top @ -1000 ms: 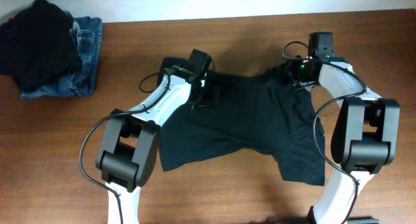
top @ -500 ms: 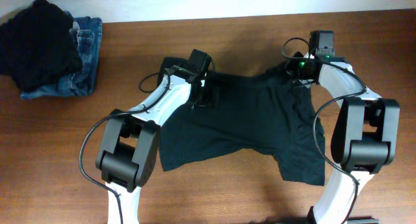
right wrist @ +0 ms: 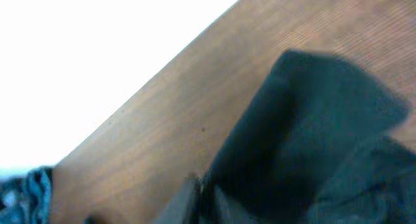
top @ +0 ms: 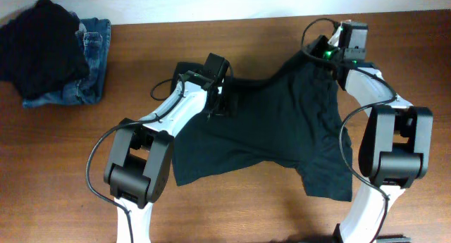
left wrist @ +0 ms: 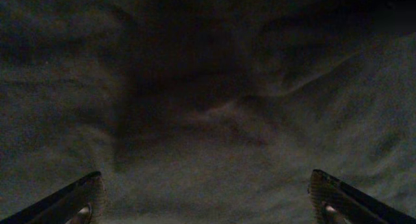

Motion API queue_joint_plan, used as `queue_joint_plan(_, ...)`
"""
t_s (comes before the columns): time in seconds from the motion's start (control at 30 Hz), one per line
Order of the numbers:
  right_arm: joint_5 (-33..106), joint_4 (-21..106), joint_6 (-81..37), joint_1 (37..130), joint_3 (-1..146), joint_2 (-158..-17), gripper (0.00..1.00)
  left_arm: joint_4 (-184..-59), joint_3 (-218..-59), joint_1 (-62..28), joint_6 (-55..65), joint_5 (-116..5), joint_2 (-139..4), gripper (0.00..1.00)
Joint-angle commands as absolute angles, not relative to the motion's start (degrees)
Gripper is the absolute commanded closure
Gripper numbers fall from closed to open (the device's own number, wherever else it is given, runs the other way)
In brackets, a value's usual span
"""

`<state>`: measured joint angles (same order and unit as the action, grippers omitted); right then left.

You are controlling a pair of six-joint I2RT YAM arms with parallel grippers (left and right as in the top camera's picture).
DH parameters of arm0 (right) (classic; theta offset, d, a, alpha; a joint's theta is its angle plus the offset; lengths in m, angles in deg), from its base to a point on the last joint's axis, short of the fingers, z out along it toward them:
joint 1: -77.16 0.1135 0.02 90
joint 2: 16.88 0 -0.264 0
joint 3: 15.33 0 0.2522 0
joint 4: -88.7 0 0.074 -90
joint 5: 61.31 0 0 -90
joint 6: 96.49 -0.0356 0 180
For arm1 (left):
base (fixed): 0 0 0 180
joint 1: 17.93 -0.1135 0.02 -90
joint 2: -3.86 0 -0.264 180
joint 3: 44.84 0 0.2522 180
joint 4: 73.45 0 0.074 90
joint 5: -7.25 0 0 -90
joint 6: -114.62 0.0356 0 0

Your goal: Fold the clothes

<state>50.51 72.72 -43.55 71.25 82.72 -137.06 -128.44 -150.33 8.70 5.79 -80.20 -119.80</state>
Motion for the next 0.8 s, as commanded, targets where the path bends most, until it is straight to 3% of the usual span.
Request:
queue_joint_plan(0.0, 48.8, 72.4, -42.4, 71.2, 82.5, -137.2, 0.79, -128.4, -150.5, 9.0, 5.6, -80.8, -119.9, 0.01)
queue_joint_plan(0.13, 48.8, 69.2, -39.2, 71.3, 82.5, -137.2, 0.52, -128.4, -150.5, 9.0, 5.6, -80.8, -119.9, 0.01)
queue_joint_plan(0.23, 49.5, 68.3, -36.0, 71.8, 82.5, -137.2, 0.22, -128.4, -150.5, 9.0, 5.6, -80.8, -119.9, 0.01)
queue_joint_plan(0.3, 51.2, 67.0, -33.7, 72.3, 82.5, -137.2, 0.18, -128.4, -150.5, 9.0, 5.6, -80.7, -119.9, 0.01)
queue_joint_plan(0.43, 56.5, 63.7, -30.7, 73.7, 82.5, -137.2, 0.20, -128.4, -150.5, 9.0, 5.6, -80.7, -119.9, 0.01)
queue_joint_plan(0.53, 57.8, 61.9, -30.7, 74.7, 82.5, -137.2, 0.35, -128.4, -150.5, 9.0, 5.6, -80.8, -119.9, 0.01)
queue_joint_plan(0.57, 57.8, 60.4, -31.0, 75.5, 82.5, -137.2, 0.45, -128.4, -150.5, 9.0, 5.6, -80.8, -119.9, 0.01)
queue_joint_plan(0.77, 50.6, 53.8, -35.4, 78.5, 82.5, -137.2, 0.67, -128.4, -150.5, 9.0, 5.6, -80.7, -119.9, 0.01)
